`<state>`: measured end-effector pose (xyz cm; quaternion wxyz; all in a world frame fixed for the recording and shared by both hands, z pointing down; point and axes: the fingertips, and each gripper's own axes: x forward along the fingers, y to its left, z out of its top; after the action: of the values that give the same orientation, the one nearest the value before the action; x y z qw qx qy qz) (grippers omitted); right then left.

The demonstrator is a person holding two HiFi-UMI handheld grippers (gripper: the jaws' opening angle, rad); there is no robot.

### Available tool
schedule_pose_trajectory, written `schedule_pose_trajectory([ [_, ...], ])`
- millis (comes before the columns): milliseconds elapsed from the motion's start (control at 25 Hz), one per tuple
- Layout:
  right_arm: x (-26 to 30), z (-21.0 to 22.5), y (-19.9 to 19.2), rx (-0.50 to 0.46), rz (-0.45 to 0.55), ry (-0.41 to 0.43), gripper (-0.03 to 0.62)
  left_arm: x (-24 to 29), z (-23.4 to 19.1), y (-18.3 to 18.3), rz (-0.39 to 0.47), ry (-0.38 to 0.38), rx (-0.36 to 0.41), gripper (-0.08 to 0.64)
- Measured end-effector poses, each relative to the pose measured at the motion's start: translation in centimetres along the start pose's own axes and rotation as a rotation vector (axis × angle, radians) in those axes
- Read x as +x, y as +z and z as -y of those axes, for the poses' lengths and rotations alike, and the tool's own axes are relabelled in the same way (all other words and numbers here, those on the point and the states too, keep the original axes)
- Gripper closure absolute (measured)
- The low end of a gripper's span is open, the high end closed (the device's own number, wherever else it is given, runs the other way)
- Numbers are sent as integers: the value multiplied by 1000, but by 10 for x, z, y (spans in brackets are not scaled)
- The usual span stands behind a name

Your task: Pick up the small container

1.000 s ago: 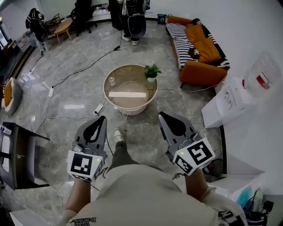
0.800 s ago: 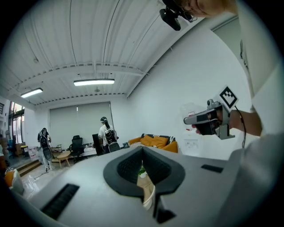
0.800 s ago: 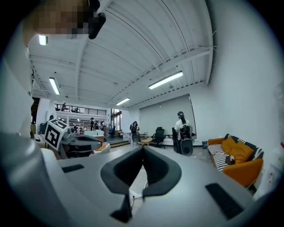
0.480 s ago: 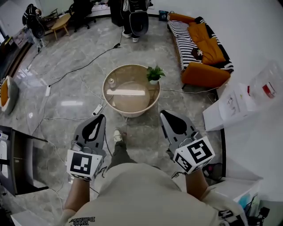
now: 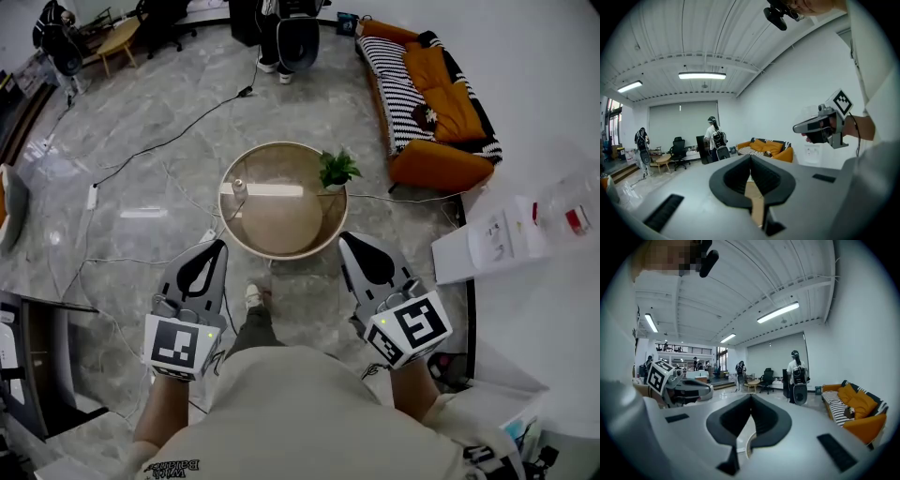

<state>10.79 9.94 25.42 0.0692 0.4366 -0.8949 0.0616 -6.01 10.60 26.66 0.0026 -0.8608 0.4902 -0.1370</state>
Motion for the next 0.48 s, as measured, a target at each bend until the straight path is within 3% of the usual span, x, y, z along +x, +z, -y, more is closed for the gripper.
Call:
schedule_pose_trajectory([
  [120, 44, 13, 21, 18, 35, -37, 595, 27, -40, 3, -2, -23, 0, 554],
  [480, 185, 39, 51, 13, 11, -96, 595, 107, -172, 1, 7, -25, -39, 554],
])
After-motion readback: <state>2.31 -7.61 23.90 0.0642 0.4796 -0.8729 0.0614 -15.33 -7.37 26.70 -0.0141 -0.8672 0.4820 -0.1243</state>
